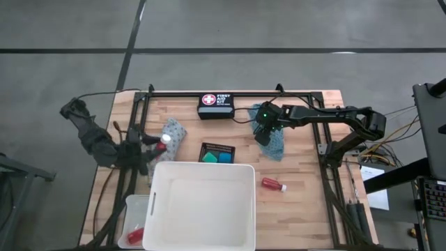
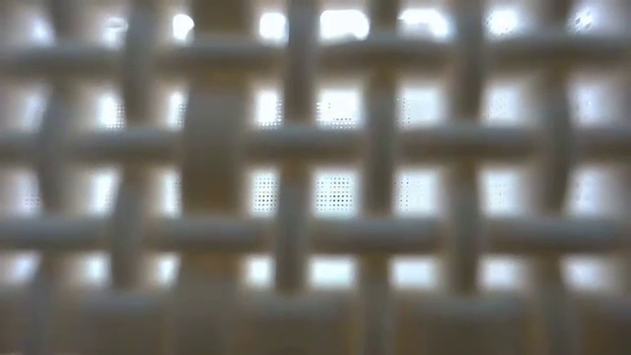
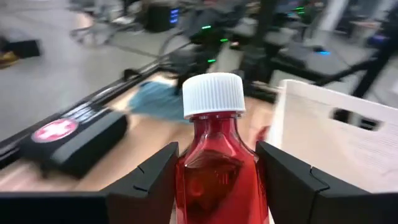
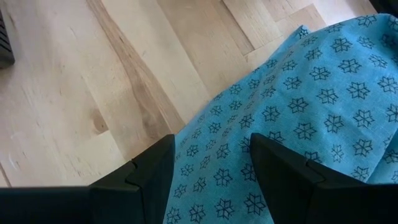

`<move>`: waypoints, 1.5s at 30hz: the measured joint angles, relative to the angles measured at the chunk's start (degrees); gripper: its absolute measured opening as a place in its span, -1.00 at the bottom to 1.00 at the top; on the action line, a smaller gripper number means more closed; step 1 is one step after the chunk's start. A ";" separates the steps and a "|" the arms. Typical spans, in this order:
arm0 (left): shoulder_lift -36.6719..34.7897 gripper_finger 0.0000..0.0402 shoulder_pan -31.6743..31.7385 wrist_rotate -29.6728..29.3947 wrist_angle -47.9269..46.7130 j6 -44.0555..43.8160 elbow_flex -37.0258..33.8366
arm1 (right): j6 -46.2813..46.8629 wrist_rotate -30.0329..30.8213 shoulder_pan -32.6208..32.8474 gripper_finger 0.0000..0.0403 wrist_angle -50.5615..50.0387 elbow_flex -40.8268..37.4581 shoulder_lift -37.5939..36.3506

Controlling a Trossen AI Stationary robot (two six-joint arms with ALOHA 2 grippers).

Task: Pick & Place Medicine items
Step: Put the right red medicine bottle into the white bin

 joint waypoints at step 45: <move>21.31 0.00 -4.09 70.06 -20.04 -66.86 3.86 | -0.20 0.01 0.00 0.01 0.00 0.00 0.00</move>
